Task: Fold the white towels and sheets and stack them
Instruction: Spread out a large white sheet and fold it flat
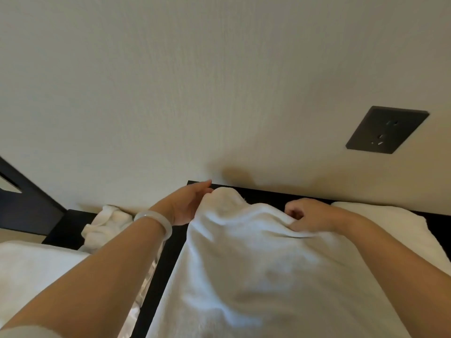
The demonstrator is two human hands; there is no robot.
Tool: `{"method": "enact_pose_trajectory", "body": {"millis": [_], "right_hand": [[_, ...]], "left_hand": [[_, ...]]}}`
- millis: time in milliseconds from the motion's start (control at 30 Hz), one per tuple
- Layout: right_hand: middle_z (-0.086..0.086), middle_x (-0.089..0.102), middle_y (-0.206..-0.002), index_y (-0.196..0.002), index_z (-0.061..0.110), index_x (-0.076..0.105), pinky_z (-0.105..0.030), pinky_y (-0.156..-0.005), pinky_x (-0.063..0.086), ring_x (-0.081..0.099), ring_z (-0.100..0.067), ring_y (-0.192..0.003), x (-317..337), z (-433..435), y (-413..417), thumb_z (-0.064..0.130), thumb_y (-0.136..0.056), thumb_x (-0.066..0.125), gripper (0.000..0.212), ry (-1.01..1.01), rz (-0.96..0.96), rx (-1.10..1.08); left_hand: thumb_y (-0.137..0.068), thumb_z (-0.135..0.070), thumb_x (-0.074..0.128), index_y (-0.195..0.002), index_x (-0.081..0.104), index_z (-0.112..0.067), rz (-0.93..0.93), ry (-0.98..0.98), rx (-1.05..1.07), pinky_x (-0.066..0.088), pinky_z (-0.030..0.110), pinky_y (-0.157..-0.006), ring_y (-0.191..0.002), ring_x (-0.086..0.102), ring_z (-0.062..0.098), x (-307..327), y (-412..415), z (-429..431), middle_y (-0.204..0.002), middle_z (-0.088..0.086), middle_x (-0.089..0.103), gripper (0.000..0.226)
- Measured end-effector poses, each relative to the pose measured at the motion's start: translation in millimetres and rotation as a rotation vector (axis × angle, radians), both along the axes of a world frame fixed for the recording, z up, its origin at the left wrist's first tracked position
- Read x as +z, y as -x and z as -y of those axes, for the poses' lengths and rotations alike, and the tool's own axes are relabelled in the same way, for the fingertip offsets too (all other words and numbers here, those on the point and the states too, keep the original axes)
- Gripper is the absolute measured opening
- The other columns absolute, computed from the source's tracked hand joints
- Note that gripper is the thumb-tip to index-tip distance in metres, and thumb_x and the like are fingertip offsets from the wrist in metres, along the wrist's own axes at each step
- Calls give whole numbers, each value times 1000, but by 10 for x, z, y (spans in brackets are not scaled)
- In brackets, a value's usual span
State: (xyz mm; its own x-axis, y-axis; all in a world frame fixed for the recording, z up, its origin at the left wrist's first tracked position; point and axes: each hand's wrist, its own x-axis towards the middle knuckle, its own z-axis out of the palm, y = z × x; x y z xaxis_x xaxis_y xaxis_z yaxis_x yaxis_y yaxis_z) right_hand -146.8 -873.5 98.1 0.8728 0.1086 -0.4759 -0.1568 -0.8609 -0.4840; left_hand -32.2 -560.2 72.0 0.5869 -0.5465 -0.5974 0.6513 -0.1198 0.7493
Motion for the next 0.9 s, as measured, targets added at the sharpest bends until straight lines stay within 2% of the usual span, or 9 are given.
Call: {"method": "enact_pose_trajectory", "body": {"millis": [100,133,200,333,467,600,700,767,900], "right_hand": [[9,56,-57,-65,19,61,-18,-49,39,49,-6,-49,85,24,-3,38,-96,61,36,-102,3,-161],[3,64,-65,-72,21,67,-24,-52,46,56,-9,-55,92,8,-8,33,-98,58,31,-78,-5,-180],[-4,72,-88,-97,23,72,-32,-70,54,65,-15,-77,63,-32,-16,22,-97,59,12,23,-60,-91],[13,69,-108,-126,36,60,-20,-81,51,64,-3,-94,100,-117,-9,24,-90,66,39,72,-153,88],[19,71,-103,-112,41,68,-27,-87,54,65,-4,-97,155,-142,-3,19,-84,64,36,92,-296,171],[4,70,-97,-101,23,70,-26,-71,48,64,-18,-92,178,-133,-125,18,-85,61,19,211,-171,144],[2,66,-85,-83,23,65,-30,-63,45,62,-19,-81,208,-67,-254,25,-84,69,4,188,105,-20],[2,59,-74,-72,23,54,-29,-54,37,56,-19,-69,170,-63,-320,29,-80,73,22,199,282,-142],[2,57,-86,-82,24,46,-30,-55,35,51,-14,-69,-7,-99,-395,26,-81,76,30,260,394,-198]], "left_hand": [[-88,-44,69,-89,71,-9,170,-131,-134,55,32,-79,-88,70,23,168,-20,38,-94,6,73,34],[-86,-32,74,-75,68,-13,270,-186,-185,53,28,-71,-77,69,21,230,-17,53,-82,3,71,22],[-80,-11,76,-59,50,-19,480,-232,-250,42,25,-59,-59,52,17,377,-22,76,-62,-1,53,34],[-80,5,71,-86,62,-13,738,-140,-418,49,37,-74,-77,58,26,793,33,54,-85,19,57,21],[-89,0,64,-108,73,-36,1005,-303,-690,49,33,-95,-101,60,21,1079,34,24,-105,5,58,41],[-96,-3,50,-121,63,-48,1166,-609,-976,41,22,-85,-93,47,11,1130,35,75,-98,-9,39,54],[-96,-1,44,-129,57,-45,1295,-813,-1042,41,27,-88,-93,36,9,1098,-31,85,-98,-7,34,56],[-97,-4,45,-133,54,-38,1410,-971,-1039,42,30,-80,-90,32,10,1062,-116,96,-98,-5,31,50],[-103,-22,46,-127,56,-16,1513,-1194,-1020,43,32,-82,-102,38,19,994,-244,128,-111,3,37,27]]}}
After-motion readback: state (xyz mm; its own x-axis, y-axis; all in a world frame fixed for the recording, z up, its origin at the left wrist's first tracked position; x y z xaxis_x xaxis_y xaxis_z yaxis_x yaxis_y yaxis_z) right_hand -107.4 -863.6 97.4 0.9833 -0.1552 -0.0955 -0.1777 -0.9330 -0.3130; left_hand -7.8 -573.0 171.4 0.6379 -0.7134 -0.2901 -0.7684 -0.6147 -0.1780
